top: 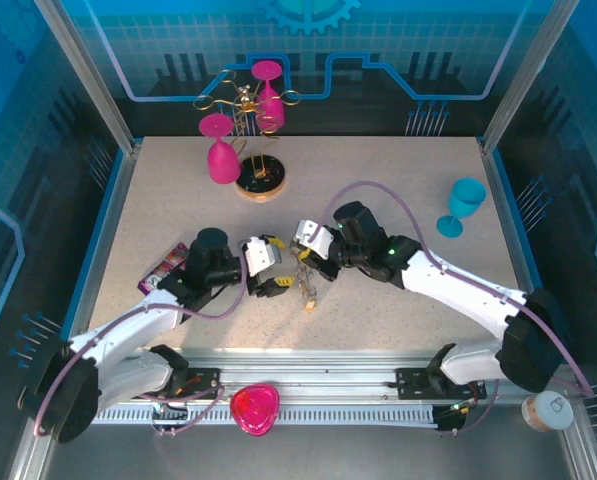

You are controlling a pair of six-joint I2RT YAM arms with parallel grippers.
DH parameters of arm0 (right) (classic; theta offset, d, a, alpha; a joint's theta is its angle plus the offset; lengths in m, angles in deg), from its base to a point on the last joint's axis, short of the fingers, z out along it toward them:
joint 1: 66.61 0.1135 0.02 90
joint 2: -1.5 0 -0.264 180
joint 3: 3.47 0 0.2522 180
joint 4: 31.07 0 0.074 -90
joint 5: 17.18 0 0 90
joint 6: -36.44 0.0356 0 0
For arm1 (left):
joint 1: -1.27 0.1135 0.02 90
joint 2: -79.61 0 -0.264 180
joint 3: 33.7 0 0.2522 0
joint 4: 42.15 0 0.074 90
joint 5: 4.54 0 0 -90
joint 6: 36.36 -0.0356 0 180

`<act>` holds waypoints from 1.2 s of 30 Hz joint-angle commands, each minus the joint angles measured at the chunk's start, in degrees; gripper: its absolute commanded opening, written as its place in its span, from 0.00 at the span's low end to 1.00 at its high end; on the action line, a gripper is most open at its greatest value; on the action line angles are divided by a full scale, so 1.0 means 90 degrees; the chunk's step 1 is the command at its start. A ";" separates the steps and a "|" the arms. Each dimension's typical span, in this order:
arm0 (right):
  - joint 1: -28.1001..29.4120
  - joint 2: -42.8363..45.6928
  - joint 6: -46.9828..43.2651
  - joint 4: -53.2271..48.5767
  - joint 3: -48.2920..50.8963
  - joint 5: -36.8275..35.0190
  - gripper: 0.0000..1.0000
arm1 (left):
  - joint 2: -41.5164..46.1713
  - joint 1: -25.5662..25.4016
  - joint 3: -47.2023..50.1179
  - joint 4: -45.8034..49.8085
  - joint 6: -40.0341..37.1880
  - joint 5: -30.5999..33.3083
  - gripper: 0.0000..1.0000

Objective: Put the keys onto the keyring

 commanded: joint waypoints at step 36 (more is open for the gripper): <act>-0.0280 -0.2536 -0.1838 -0.1446 0.0442 -0.4596 0.19 | 0.1183 0.0565 0.0439 -0.0342 0.2350 0.5843 0.99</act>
